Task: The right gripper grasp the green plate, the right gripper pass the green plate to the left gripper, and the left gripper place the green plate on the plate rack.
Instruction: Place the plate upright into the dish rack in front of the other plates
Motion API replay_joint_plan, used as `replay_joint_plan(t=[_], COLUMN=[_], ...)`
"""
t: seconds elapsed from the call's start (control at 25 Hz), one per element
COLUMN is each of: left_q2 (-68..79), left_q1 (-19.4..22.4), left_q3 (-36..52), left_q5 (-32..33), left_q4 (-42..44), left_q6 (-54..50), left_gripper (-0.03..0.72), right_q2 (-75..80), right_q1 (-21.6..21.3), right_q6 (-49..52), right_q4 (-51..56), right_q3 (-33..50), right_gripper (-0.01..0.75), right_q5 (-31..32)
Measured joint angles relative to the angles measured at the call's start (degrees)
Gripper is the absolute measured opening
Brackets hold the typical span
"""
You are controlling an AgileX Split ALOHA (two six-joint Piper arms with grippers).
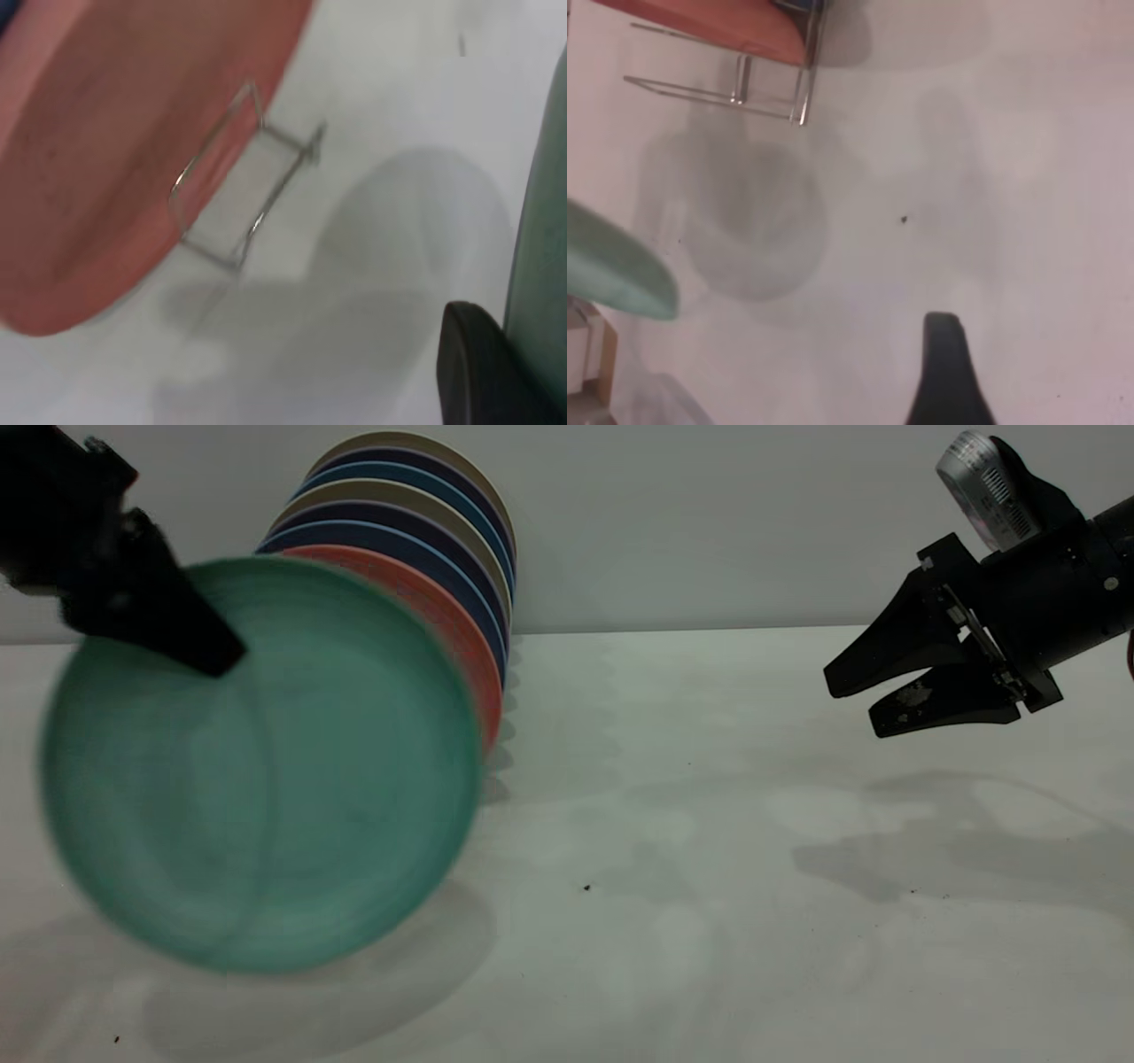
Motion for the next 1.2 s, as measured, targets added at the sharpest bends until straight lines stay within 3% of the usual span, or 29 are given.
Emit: replay_joint_plan(t=[0.24,0.48,0.6,1.2], left_q2=[0.0,0.0,0.0,0.0], left_q1=[0.0,0.0,0.0,0.0], left_q3=[-6.2,-7.3,-8.0,-10.0], left_q5=[1.6,-1.9,-3.2,-9.8], left_q4=[10.2,0.5,-4.8,-10.2], left_q6=[17.9,40.5,42.7,40.0], left_gripper=[0.09,0.09,0.09,0.09], right_q2=[0.0,0.0,0.0,0.0], right_q1=[0.1,0.1,0.1,0.1], right_q6=[0.0,0.0,0.0,0.0], right_q4=[0.0,0.0,0.0,-0.9], right_q3=[0.0,0.0,0.0,0.0], right_gripper=[0.55,0.55,0.55,0.55], right_q5=[-1.0,-1.3,-1.5,-3.7])
